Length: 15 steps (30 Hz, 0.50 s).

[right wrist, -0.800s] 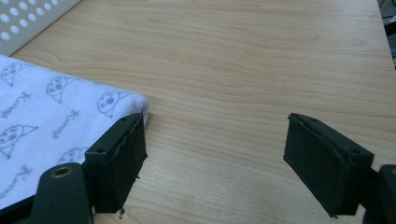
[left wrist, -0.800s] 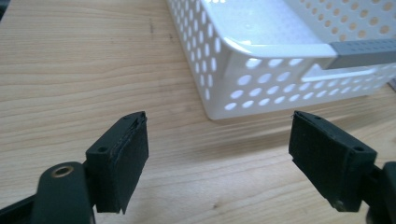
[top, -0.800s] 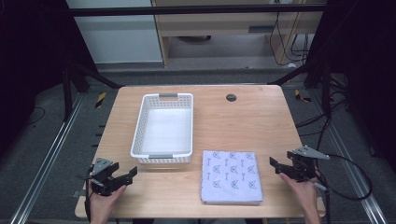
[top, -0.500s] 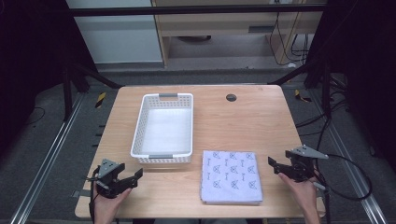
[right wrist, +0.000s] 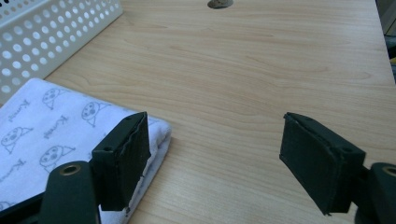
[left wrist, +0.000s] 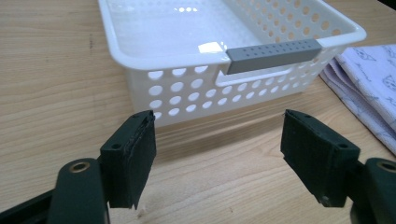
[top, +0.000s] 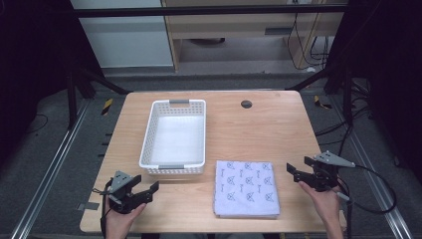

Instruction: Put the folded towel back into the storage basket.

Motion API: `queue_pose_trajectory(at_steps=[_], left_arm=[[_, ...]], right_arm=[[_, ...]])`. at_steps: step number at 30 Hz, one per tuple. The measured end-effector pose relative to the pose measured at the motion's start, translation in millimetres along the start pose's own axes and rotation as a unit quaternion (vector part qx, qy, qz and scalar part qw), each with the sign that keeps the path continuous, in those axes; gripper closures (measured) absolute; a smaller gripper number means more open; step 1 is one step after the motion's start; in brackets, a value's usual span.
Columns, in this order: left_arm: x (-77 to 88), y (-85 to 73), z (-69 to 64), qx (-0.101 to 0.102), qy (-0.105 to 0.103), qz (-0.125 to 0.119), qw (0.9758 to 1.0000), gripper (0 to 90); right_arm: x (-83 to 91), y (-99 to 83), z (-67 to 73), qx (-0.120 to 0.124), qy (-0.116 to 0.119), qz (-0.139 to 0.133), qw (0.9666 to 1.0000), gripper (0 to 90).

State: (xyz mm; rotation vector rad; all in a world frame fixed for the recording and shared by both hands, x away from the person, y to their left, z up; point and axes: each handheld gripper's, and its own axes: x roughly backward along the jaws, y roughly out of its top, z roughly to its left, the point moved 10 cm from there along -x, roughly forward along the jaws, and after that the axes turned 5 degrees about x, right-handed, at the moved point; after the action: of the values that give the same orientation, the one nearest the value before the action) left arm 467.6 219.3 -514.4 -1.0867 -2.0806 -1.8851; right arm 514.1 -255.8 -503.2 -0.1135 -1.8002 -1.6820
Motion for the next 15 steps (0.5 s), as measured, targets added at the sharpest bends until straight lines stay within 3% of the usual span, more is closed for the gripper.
queue_pose_trajectory(at_steps=[6,15], left_arm=[[0.8,5.8,-8.9,-0.011,-0.007,0.000,0.9999,25.6],[1.1,20.5,-24.9,-0.021,-0.018,-0.010,0.9996,25.9]], right_arm=[[2.1,6.0,5.2,0.003,0.008,-0.001,1.0000,24.9],[3.3,31.0,8.1,0.013,0.012,-0.010,0.9998,25.0]])
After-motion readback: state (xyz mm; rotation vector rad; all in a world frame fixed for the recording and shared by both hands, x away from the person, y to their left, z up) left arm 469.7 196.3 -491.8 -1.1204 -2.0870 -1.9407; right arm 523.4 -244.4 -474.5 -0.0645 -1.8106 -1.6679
